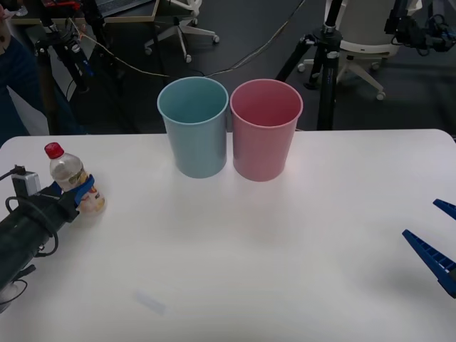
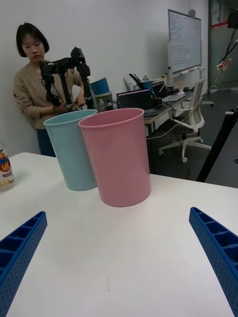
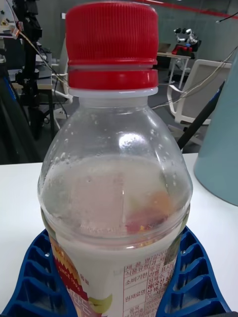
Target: Grasp the object on the table and drop it into the matching bin: aluminum can to the light blue bin, PET bottle to the pink bin.
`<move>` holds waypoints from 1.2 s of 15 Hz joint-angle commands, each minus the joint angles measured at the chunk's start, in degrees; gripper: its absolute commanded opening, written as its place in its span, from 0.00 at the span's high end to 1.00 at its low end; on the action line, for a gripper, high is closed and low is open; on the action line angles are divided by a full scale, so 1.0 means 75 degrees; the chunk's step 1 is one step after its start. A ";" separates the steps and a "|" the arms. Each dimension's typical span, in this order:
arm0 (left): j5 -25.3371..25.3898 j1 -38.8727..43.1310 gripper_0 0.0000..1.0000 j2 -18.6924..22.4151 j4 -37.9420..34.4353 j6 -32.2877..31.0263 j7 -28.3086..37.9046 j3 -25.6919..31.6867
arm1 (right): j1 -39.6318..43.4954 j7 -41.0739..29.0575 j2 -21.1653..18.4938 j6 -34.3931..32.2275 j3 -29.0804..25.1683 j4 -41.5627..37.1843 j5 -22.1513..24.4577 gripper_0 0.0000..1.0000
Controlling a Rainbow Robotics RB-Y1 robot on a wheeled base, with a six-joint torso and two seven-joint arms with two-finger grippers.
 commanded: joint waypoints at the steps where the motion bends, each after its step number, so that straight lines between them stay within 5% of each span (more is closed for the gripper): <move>1: -0.0127 0.0165 1.00 -0.0006 -0.0194 -0.0353 0.0016 0.0210 | 0.0000 0.0000 0.0000 0.0000 0.0000 0.0000 0.0000 0.00; 12: -0.0478 0.3036 1.00 0.0018 -0.4378 -0.0353 0.0824 0.0104 | 0.0000 0.0000 0.0000 0.0000 0.0000 0.0000 0.0000 0.00; 18: -0.1838 0.3833 1.00 0.0369 -0.6639 -0.0576 0.3239 0.0093 | 0.0000 0.0000 0.0000 0.0000 0.0000 0.0000 0.0000 0.00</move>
